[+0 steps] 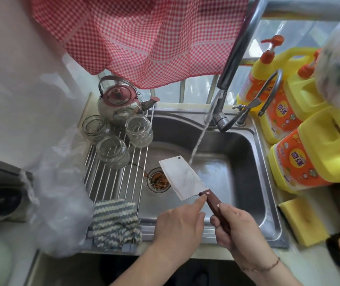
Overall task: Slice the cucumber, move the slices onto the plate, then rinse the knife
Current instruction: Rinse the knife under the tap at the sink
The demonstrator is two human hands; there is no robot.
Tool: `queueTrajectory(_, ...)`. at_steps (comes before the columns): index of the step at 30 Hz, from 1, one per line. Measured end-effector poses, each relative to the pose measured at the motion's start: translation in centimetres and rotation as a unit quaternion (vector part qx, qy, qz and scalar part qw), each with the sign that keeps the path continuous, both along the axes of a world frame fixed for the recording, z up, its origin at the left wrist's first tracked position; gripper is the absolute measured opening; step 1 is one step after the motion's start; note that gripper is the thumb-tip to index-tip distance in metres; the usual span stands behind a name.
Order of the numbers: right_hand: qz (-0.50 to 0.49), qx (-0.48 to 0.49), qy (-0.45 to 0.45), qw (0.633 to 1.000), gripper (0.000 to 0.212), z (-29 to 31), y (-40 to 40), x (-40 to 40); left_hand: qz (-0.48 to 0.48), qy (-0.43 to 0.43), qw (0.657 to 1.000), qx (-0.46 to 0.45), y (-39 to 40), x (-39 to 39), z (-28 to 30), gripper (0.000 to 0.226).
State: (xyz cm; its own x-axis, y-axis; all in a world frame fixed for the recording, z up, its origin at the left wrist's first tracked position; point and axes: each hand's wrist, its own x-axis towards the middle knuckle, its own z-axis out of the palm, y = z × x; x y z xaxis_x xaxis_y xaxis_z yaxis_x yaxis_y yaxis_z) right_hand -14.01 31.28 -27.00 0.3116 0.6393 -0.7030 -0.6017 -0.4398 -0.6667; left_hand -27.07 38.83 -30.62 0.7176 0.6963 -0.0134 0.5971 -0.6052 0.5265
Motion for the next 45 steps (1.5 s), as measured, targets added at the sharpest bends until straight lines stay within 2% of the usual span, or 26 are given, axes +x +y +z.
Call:
queueTrajectory(5, 0.009, 0.000, 0.010, 1.000, 0.037, 0.0, -0.9, -0.1, 0.012, 0.035, 0.998, -0.058, -0.2, -0.3, 0.7, 0.051)
queueTrajectory(11, 0.037, 0.000, -0.026, 0.999, 0.029, 0.2, -1.9, -0.4, 0.004, -0.035, 0.997, -0.063, -1.1, -1.2, 1.0, 0.047)
queueTrajectory(14, 0.038, -0.004, -0.072, 0.997, 0.019, 0.3, -2.2, -0.5, -0.001, -0.039, 0.997, -0.062, -1.3, -1.3, 0.8, 0.047)
queueTrajectory(16, 0.064, -0.011, -0.154, 0.986, 0.014, 0.3, -2.4, -0.3, -0.002, -0.063, 0.996, -0.058, -1.2, -1.3, 0.6, 0.045)
queueTrajectory(18, 0.140, 0.000, -0.317, 0.938, 0.020, 0.5, -2.8, -0.1, -0.011, -0.076, 0.996, -0.035, -1.2, -1.3, 0.6, 0.040)
queueTrajectory(20, 0.209, 0.026, -0.490, 0.846, 0.032, 0.8, -3.1, 0.4, -0.008, -0.095, 0.995, 0.011, -1.1, -1.3, 0.4, 0.035)
queueTrajectory(22, 0.278, 0.010, -0.607, 0.744, 0.042, 0.8, -3.4, 1.1, -0.006, -0.114, 0.993, 0.043, -0.6, -1.4, -0.1, 0.035)
queueTrajectory(24, 0.332, -0.040, -0.682, 0.650, 0.043, 0.7, -3.3, 1.6, -0.026, -0.114, 0.989, 0.086, -0.2, -1.5, -0.7, 0.036)
queueTrajectory(25, 0.348, -0.049, -0.700, 0.622, 0.045, 0.7, -3.4, 1.8, -0.042, -0.109, 0.987, 0.108, 0.0, -1.5, -0.9, 0.037)
queueTrajectory(27, 0.369, -0.053, -0.708, 0.599, 0.047, 1.3, -3.5, 1.4, -0.070, -0.106, 0.983, 0.133, 0.1, -1.4, -1.2, 0.039)
queueTrajectory(30, 0.376, -0.070, -0.681, 0.624, 0.045, 2.1, -3.3, 0.7, -0.095, -0.098, 0.980, 0.148, -0.1, -0.7, -1.5, 0.039)
queueTrajectory(38, 0.355, -0.096, -0.666, 0.650, 0.040, 1.3, -3.2, -0.4, -0.091, -0.138, 0.976, 0.141, 0.5, 0.3, -2.6, 0.031)
queueTrajectory(40, 0.327, -0.069, -0.645, 0.687, 0.038, 1.2, -3.6, -0.1, -0.100, -0.150, 0.973, 0.145, 1.0, 0.4, -3.1, 0.032)
queueTrajectory(45, 0.236, -0.015, -0.599, 0.765, 0.030, 4.0, -6.9, 2.0, -0.120, -0.225, 0.954, 0.156, 3.5, 0.5, -3.5, 0.015)
